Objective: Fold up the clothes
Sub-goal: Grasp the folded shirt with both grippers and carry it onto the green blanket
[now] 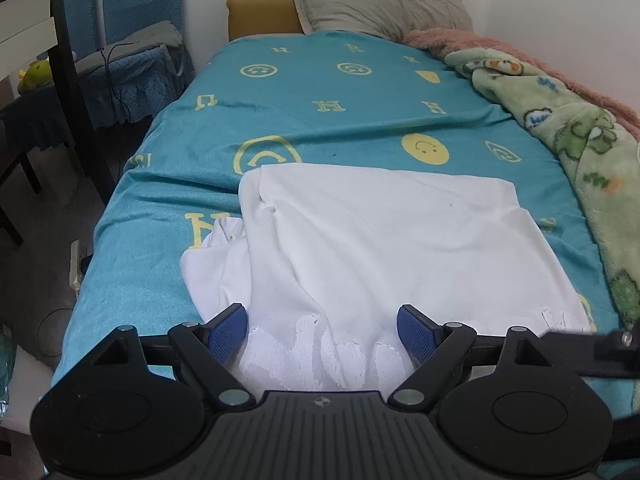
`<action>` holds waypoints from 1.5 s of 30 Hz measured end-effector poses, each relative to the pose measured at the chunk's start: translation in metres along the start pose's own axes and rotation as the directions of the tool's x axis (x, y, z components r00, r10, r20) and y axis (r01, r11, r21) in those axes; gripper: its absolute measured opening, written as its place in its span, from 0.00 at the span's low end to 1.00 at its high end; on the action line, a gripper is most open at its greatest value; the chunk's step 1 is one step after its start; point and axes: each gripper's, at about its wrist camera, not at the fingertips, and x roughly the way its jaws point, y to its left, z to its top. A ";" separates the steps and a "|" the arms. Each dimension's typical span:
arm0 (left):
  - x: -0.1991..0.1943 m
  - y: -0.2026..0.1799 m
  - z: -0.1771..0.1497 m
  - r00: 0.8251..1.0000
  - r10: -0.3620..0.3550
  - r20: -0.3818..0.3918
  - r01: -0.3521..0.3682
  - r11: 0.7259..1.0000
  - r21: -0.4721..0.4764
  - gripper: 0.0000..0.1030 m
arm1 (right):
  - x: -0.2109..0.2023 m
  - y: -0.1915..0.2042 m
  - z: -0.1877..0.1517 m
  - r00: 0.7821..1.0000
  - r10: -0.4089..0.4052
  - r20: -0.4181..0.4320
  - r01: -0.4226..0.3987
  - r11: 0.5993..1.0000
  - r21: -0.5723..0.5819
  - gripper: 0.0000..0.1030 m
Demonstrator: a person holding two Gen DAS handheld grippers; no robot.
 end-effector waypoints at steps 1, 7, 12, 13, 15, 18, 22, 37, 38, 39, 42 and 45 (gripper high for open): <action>0.001 0.000 0.000 1.000 0.004 -0.001 -0.004 1.000 0.001 0.82 | 0.001 -0.005 -0.002 1.000 0.012 -0.015 -0.011 0.999 0.041 0.76; 0.002 0.002 0.002 1.000 0.000 -0.003 0.000 1.000 -0.017 0.82 | 0.000 -0.019 -0.009 1.000 0.004 -0.021 -0.001 0.991 0.136 0.77; -0.002 0.008 0.005 0.999 -0.037 0.005 0.037 0.997 -0.066 0.82 | 0.008 -0.024 -0.013 0.999 -0.012 -0.037 0.018 0.986 0.164 0.77; -0.007 0.010 0.006 0.998 -0.061 0.018 0.063 0.995 -0.084 0.82 | 0.005 -0.025 -0.011 1.000 -0.015 0.007 0.013 0.985 0.173 0.77; -0.018 0.014 0.008 0.993 -0.110 0.047 0.115 0.986 -0.118 0.82 | -0.001 -0.028 -0.007 0.995 -0.022 0.094 0.003 0.981 0.192 0.75; -0.034 0.019 0.012 0.979 -0.180 0.093 0.193 0.967 -0.166 0.79 | -0.011 -0.030 -0.002 0.978 -0.044 0.205 0.004 0.981 0.193 0.68; -0.055 0.027 0.017 0.950 -0.267 0.159 0.298 0.928 -0.223 0.77 | -0.013 -0.028 -0.004 0.974 -0.067 0.217 0.031 0.986 0.165 0.35; -0.015 0.067 -0.023 0.892 -0.432 0.135 0.403 0.623 -0.671 0.85 | -0.034 -0.010 -0.006 0.963 0.034 0.267 -0.049 0.997 0.052 0.19; -0.010 0.069 -0.026 0.888 -0.441 0.131 0.398 0.593 -0.700 0.85 | -0.032 -0.007 -0.003 0.960 0.037 0.276 -0.053 0.997 0.051 0.18; -0.006 0.072 -0.030 0.883 -0.451 0.127 0.392 0.563 -0.727 0.84 | -0.032 -0.007 -0.001 0.958 0.039 0.284 -0.056 0.997 0.051 0.18; 0.008 0.081 -0.041 0.869 -0.480 0.119 0.368 0.468 -0.803 0.76 | -0.035 -0.006 0.002 0.953 0.053 0.298 -0.072 0.996 0.051 0.18; 0.022 0.089 -0.052 0.853 -0.509 0.114 0.335 0.367 -0.868 0.63 | -0.036 -0.003 0.002 0.950 0.060 0.308 -0.074 0.997 0.035 0.18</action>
